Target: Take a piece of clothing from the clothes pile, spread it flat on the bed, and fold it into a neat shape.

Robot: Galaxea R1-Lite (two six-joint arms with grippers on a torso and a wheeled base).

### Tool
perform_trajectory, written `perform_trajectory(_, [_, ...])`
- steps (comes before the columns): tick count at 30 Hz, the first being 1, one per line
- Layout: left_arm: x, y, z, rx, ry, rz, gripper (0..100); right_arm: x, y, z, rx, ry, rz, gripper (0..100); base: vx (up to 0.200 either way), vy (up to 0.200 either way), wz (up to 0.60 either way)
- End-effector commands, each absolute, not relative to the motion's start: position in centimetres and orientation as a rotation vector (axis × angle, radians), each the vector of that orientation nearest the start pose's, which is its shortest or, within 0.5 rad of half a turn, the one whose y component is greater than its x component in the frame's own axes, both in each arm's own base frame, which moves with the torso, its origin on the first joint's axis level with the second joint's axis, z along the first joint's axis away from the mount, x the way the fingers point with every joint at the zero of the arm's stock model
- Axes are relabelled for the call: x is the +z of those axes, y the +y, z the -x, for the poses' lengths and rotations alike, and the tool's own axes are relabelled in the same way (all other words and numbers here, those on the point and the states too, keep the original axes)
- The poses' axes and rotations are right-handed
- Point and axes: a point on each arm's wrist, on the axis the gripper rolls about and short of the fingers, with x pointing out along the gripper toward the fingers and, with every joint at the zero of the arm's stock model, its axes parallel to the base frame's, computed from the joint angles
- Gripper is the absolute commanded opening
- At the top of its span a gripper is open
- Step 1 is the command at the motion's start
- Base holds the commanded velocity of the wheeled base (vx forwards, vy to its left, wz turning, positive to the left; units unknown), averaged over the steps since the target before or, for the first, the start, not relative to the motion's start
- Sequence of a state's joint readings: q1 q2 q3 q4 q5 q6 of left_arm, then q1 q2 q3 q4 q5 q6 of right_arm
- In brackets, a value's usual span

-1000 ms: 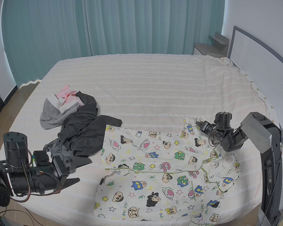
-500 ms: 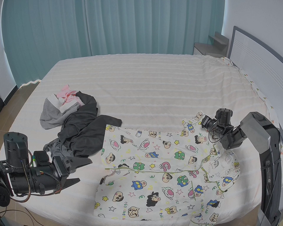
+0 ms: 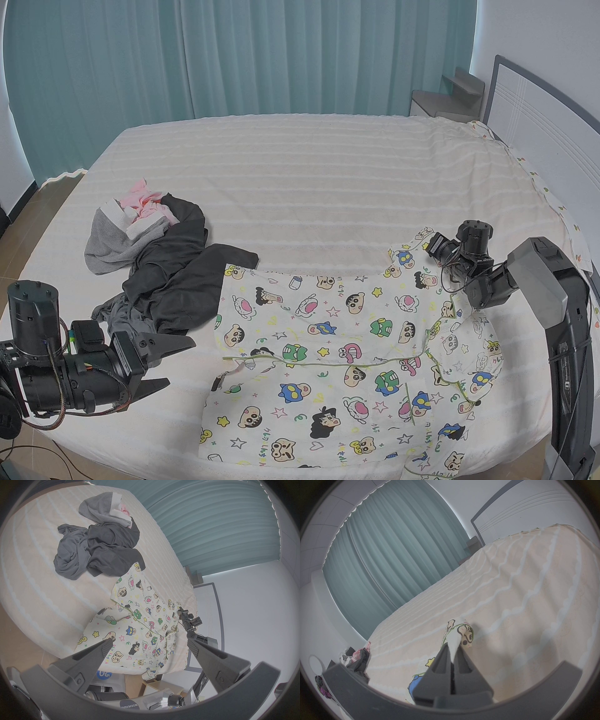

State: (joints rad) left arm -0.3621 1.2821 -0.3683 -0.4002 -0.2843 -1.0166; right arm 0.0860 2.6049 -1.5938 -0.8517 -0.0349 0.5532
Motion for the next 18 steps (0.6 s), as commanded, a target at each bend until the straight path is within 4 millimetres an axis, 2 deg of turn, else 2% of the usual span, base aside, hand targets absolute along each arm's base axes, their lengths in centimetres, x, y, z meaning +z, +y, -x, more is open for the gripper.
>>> perform_trajectory(1, [14.5,-6.6,-15.7,-0.310,0.797,0.937,100,2.0,4.4,-51.5,0.002,0.184,-0.534,0,0.000,0.000,0.00])
perform_trajectory(3, [14.5,-6.6,-15.7,-0.309,0.795,0.937,100,1.9,4.4,-51.5,0.001,0.192,-0.529,0,0.000,0.000,0.00])
perform_trajectory(4, [14.5,-6.6,-15.7,-0.310,0.797,0.937,100,1.9,4.4,-51.5,0.001,0.195,-0.523,100,0.000,0.000,0.00])
perform_trajectory(8, [14.5,-6.6,-15.7,-0.310,0.795,0.937,100,2.1,4.4,-51.3,0.004,0.196,-0.526,100,0.000,0.000,0.00])
perform_trajectory(11, [14.5,-6.6,-15.7,-0.310,0.797,0.937,100,2.9,4.1,-50.7,-0.003,0.202,-0.524,100,0.000,0.000,0.00])
perform_trajectory(15, [14.5,-6.6,-15.6,-0.310,0.793,0.937,100,5.1,2.4,-48.2,-0.004,0.236,-0.533,100,0.000,0.000,0.00])
perform_trajectory(16, [14.5,-6.6,-15.6,-0.310,0.793,0.937,100,5.2,2.3,-48.1,-0.005,0.239,-0.533,100,0.000,0.000,0.00])
perform_trajectory(17, [14.6,-6.6,-15.6,-0.311,0.792,0.938,100,5.6,1.4,-46.6,-0.011,0.266,-0.537,100,0.000,0.000,0.00])
perform_trajectory(18, [14.6,-6.6,-15.6,-0.311,0.792,0.938,100,5.8,1.2,-46.2,-0.008,0.272,-0.539,100,0.000,0.000,0.00])
